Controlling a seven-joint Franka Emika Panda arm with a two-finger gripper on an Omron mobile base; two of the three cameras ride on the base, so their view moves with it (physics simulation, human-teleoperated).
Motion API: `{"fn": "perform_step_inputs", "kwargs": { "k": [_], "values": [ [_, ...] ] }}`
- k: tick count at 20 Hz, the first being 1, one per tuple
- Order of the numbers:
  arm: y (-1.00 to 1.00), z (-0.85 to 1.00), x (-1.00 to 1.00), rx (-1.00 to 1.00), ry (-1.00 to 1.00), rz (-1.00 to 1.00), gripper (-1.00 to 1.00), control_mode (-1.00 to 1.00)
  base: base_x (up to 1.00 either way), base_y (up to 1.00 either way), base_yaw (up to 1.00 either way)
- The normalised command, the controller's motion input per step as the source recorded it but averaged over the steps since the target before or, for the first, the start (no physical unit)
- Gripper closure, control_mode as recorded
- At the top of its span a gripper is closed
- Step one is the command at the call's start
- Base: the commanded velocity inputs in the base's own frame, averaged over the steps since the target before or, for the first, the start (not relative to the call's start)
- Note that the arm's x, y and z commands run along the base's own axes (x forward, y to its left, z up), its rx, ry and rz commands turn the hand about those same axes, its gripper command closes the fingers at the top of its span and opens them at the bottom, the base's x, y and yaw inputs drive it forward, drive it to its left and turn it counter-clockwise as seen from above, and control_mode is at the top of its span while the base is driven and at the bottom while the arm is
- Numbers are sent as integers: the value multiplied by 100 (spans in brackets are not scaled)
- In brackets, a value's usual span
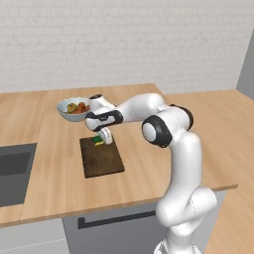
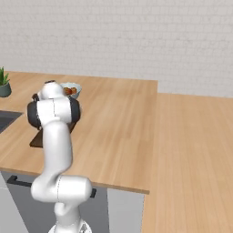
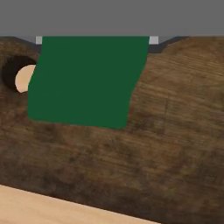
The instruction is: Pick up the sponge from the counter and clean the cutting board by briefly scrubbing or pressing down on the cutting board. Once finished, release the sponge.
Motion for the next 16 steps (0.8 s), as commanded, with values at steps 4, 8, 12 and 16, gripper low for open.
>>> {"fn": "perform_step_inputs", "kwargs": {
  "k": [4, 8, 12, 16],
  "values": [
    [-100, 0, -100, 0, -1, 13, 100, -100, 0, 0, 0],
    [-100, 0, -98, 0, -5, 8, 100, -100, 0, 0, 0],
    [-94, 0, -45, 14, -3, 1, 100, -100, 0, 0, 0],
    [-60, 0, 1, 22, 2, 0, 100, -100, 0, 0, 0]
  ]
}}
